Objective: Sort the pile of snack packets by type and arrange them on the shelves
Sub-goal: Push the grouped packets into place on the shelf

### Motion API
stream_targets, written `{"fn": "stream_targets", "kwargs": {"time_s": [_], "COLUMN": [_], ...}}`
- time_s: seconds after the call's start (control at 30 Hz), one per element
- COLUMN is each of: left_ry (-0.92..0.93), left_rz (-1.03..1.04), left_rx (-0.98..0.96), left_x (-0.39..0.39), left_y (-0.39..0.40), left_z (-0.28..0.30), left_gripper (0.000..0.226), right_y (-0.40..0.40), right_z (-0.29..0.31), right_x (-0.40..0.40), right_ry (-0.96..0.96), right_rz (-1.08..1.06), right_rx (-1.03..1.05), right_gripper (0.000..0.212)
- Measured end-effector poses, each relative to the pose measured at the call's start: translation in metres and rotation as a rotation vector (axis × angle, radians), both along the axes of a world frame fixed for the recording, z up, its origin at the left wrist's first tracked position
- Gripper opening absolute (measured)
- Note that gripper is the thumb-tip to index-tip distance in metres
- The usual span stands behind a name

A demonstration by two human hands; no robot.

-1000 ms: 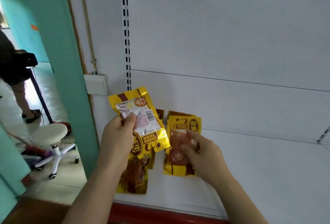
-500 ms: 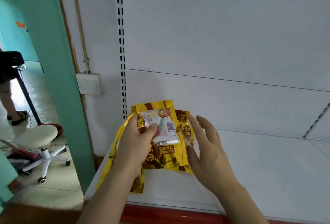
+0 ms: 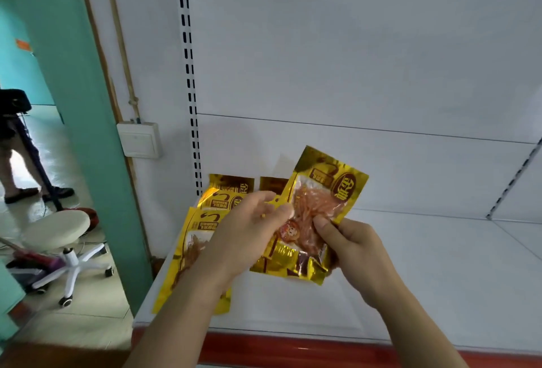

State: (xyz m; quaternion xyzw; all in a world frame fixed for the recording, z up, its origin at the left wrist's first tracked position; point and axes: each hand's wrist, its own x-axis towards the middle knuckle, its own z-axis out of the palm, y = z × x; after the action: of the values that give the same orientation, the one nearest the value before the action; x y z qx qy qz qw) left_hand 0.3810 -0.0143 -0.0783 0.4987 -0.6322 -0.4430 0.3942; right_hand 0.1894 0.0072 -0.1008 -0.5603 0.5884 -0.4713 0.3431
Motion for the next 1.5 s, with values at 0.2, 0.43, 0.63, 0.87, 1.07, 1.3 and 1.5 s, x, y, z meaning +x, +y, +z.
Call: {"fn": "stream_targets", "kwargs": {"time_s": [0.2,0.43,0.63,0.87,1.07,1.3,1.5], "left_ry": [-0.085,-0.906,-1.031,-0.979,-0.894,-0.859,-0.808], "left_rz": [0.189,0.179,0.026,-0.071,0.005,0.077,0.02], "left_rx": [-0.108,-0.388,-0.452,-0.437,-0.483,-0.637,-0.638], "left_x": [-0.013,-0.015,-0.001,0.0,-0.009,-0.09,-0.227], "left_y": [0.005,0.022,0.017,0.017,0.019,0.047,0.101], "left_z": [-0.019,-0.029,-0.055,-0.063,-0.058,-0.043,-0.037], "left_gripper": [0.063,0.041,0.05,0.051,0.055,0.068,0.07], "right_y": [0.008,0.012,0.017,0.026,0.035,0.079,0.158], "right_z": [-0.001,-0.043,-0.046,-0.039,-0.034,-0.021,-0.008], "right_x": [0.01,0.018,0.021,0.027,0.015,-0.066,-0.192], "right_ry": [0.038,0.677,0.982,1.001,1.067,1.076,1.061], "right_rz": [-0.125,-0.004,0.11,0.174,0.009,-0.291,-0.374], "right_rx": [-0.115,-0.226,0.001,0.135,0.033,-0.028,0.096], "right_gripper": [0.042,0.028,0.064,0.076,0.079,0.081,0.083]}}
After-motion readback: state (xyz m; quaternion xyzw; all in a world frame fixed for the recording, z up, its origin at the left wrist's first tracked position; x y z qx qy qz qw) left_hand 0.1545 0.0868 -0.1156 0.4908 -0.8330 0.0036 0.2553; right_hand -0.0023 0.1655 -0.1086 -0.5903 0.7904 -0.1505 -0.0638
